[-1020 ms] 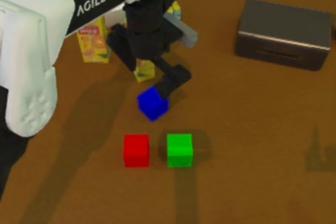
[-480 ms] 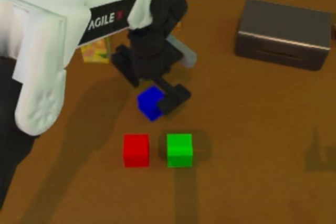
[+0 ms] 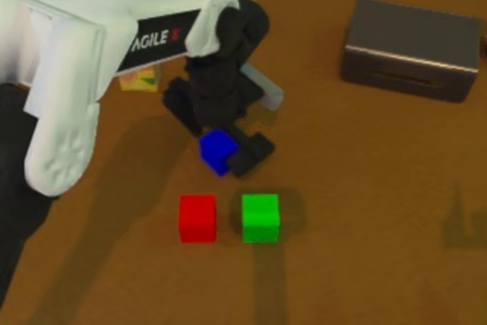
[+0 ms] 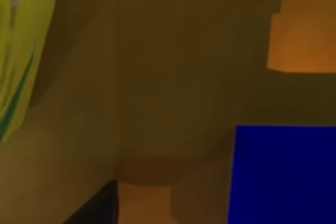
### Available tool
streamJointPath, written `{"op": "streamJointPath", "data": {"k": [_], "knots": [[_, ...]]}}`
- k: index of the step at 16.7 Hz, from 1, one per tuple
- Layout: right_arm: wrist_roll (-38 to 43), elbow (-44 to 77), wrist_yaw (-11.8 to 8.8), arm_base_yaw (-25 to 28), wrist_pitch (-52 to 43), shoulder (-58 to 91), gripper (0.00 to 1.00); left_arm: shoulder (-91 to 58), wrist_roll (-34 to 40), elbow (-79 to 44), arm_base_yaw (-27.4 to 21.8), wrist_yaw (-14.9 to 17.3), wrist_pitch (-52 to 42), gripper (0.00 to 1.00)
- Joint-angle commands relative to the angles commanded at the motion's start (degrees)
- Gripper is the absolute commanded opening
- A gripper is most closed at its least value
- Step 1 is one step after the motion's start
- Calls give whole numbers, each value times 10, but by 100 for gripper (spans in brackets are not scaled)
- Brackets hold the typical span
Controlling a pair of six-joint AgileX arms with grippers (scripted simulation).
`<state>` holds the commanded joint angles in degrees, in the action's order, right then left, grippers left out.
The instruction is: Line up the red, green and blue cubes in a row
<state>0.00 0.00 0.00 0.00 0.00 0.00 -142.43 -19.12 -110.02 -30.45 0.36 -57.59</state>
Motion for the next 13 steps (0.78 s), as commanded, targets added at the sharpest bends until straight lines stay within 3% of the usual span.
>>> {"op": "streamJointPath", "data": {"k": [12,13], "knots": [[0,0,0,0,0,0,100,0,0,0,0,0,0,2],[0,0,0,0,0,0,100,0,0,0,0,0,0,0]]}}
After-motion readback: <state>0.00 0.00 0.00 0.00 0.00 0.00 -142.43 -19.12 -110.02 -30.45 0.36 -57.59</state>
